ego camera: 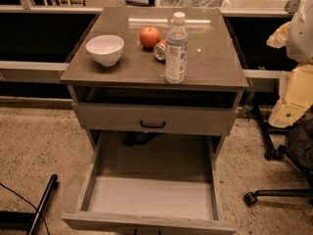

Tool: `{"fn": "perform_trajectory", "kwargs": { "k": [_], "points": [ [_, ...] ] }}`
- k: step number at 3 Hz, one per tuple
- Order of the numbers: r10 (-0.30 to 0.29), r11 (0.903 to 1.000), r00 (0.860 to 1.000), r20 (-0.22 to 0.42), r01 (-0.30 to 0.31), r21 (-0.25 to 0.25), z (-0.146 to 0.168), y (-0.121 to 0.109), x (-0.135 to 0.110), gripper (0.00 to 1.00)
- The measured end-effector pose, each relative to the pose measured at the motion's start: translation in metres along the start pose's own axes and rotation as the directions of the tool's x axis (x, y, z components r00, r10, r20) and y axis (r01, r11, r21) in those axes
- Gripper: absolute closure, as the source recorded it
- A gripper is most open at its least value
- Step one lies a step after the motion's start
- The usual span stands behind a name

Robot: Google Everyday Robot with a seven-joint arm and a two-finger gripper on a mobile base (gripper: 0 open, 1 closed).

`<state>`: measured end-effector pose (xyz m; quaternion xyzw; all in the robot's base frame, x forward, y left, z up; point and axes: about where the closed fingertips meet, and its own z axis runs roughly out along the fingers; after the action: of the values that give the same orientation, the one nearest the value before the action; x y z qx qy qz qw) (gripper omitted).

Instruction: Close middle drawer

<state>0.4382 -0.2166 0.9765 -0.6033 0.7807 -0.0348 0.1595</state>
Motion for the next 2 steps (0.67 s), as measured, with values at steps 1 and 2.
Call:
{"fn": "perform_trajectory", "kwargs": {
  "k": [1, 2],
  "points": [
    [0.0, 1.0, 1.0, 0.0, 0.0, 0.0, 0.0, 0.0, 0.0, 0.0],
    [0.023, 0.9976, 0.999, 0.027, -0.021, -0.065, 0.036, 0.015, 0.002, 0.0]
  ]
}}
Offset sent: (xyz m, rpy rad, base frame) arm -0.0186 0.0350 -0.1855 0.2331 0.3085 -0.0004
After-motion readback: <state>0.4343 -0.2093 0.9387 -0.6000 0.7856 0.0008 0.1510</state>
